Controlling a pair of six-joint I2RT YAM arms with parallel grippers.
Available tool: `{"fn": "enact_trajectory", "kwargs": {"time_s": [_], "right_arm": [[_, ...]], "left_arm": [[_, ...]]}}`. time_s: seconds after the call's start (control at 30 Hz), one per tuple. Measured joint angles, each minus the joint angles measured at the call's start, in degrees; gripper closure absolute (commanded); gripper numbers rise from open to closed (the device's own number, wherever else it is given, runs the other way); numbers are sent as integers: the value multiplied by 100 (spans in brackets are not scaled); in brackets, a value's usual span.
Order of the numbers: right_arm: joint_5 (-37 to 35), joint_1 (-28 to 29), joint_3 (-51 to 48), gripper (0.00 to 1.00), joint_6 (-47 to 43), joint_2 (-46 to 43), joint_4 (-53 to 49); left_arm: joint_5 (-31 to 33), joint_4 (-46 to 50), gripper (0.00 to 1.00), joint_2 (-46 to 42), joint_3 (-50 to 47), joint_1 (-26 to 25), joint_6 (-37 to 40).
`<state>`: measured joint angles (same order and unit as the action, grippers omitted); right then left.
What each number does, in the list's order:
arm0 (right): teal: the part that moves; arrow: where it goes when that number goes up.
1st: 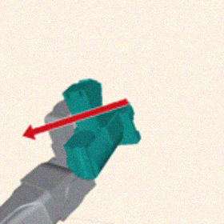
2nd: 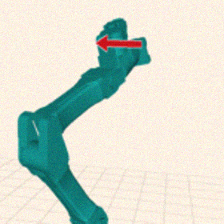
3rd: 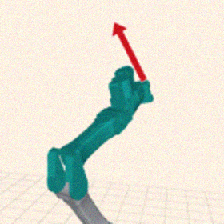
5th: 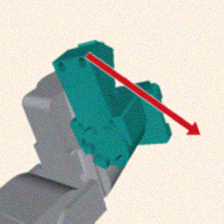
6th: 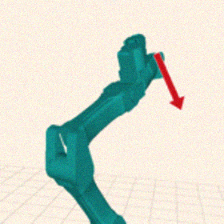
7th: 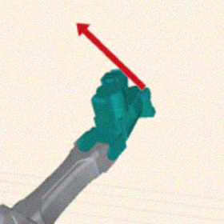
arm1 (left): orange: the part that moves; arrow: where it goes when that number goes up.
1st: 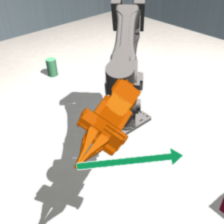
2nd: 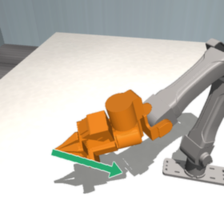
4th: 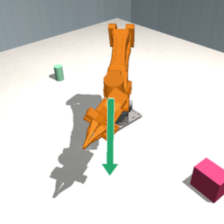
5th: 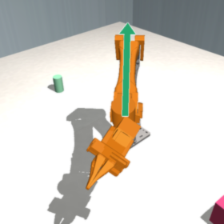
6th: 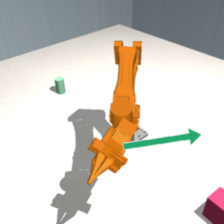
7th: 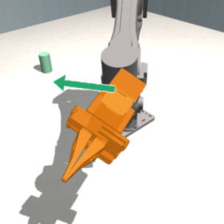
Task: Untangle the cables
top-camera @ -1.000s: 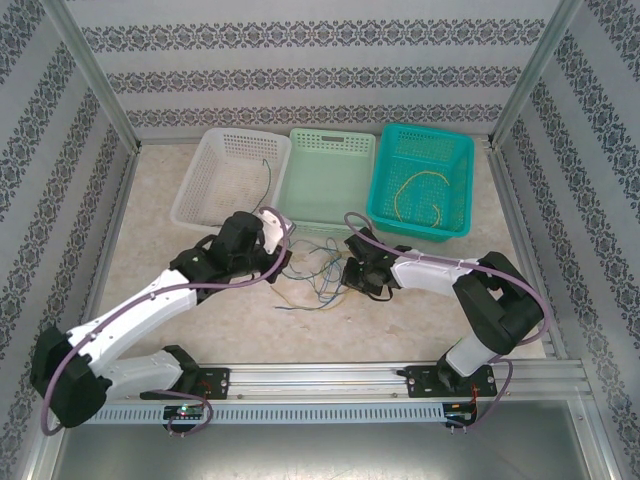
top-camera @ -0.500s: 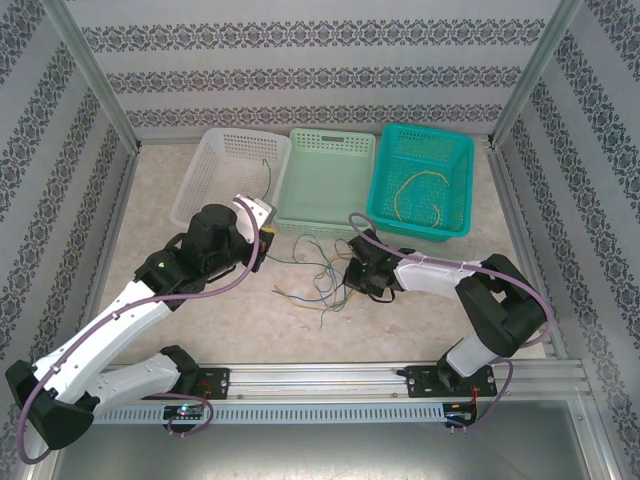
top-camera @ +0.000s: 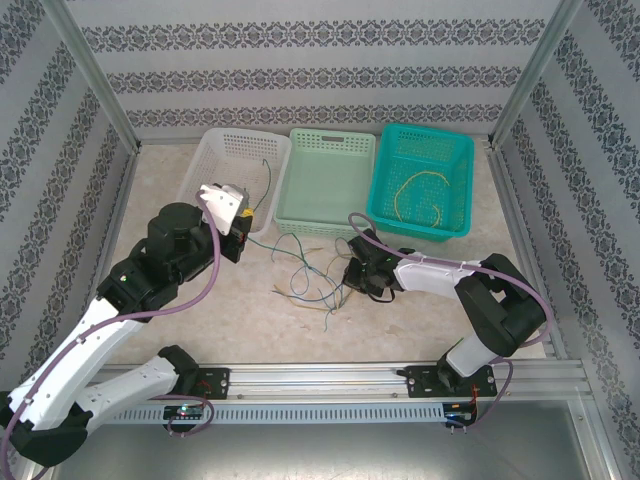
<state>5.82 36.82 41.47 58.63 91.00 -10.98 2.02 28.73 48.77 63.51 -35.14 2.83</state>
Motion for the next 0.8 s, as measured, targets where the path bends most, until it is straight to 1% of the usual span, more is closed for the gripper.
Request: {"fn": "enact_trajectory", "kwargs": {"time_s": [0.07, 0.1, 0.23, 0.27, 0.3, 0.33, 0.47, 0.63, 0.8], "right_arm": [[26, -24, 0, 99, 4, 2, 7], [50, -35, -2, 95, 7, 2, 11], [79, -42, -2, 87, -4, -15, 11], [81, -42, 0, 83, -17, -33, 11], [90, -39, 2, 72, -55, -39, 15], [129, -35, 11, 64, -79, -46, 61], [76, 4, 74, 53, -219, -149, 44], [-118, -48, 109, 44, -529, -713, -295], [-116, -61, 494, 41, -1342, -1161, -748]], "left_arm": [[-4, 2, 100, -48, 46, 0, 2], [-7, 0, 100, -66, 52, 0, 0], [-122, 2, 100, -70, 48, 0, 0], [-173, 2, 100, -61, 42, 0, -2], [-240, 0, 100, -50, 22, 0, -4], [-317, -4, 100, -39, -20, 0, -4], [-597, -7, 100, 101, -236, 2, -39], [-957, 7, 100, 411, -586, 0, -146], [-1134, 7, 100, 568, -638, 0, -149]]}}
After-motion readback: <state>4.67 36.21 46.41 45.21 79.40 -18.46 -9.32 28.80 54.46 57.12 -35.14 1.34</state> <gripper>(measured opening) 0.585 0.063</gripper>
